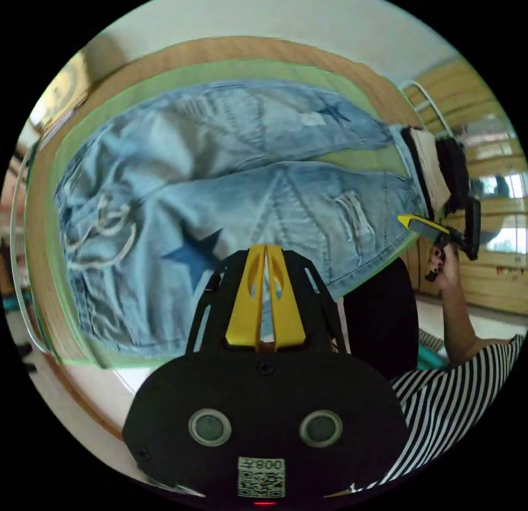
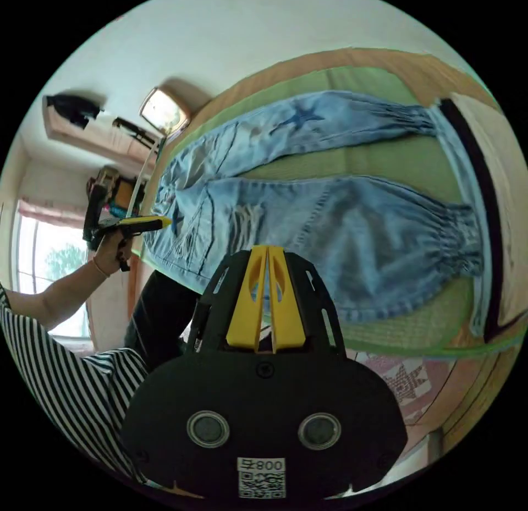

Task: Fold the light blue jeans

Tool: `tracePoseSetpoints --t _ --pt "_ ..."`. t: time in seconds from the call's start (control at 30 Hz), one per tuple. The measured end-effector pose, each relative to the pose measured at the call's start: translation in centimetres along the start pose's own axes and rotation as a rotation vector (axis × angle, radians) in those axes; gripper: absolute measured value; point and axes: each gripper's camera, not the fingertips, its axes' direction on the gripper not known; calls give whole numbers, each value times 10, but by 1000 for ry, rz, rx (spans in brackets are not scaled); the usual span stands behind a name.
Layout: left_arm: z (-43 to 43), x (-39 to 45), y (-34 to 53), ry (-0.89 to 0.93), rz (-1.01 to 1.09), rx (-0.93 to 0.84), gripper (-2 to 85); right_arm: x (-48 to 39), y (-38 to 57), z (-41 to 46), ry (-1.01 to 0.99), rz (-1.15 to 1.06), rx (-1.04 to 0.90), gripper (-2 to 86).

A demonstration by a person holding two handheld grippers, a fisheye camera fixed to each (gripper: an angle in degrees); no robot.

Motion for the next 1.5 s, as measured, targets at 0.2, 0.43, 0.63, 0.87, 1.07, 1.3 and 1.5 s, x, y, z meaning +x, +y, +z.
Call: tracePoseSetpoints --t 0.2,0.43,0.63,0.87,1.07,1.3,1.5 --pt "-5 -132 63 -58 -305 25 2 -64 -88 42 121 -117 4 0" --pt "-2 -215 110 -81 -268 -6 1 -114 -183 112 253 -169 -94 0" --pt "-11 -266 139 -55 -211 30 1 -139 -205 143 300 -173 -101 -1" --pt "-26 -323 175 -97 -158 37 0 -169 -202 158 338 -207 -104 1" --pt "-45 -369 193 -100 -199 77 0 -182 -224 159 312 -183 -113 1" --pt "-53 -422 212 -42 -214 104 1 -229 -212 160 269 -260 -48 1" --pt "-66 -467 222 5 -178 122 1 -254 -197 205 424 -386 -85 2"
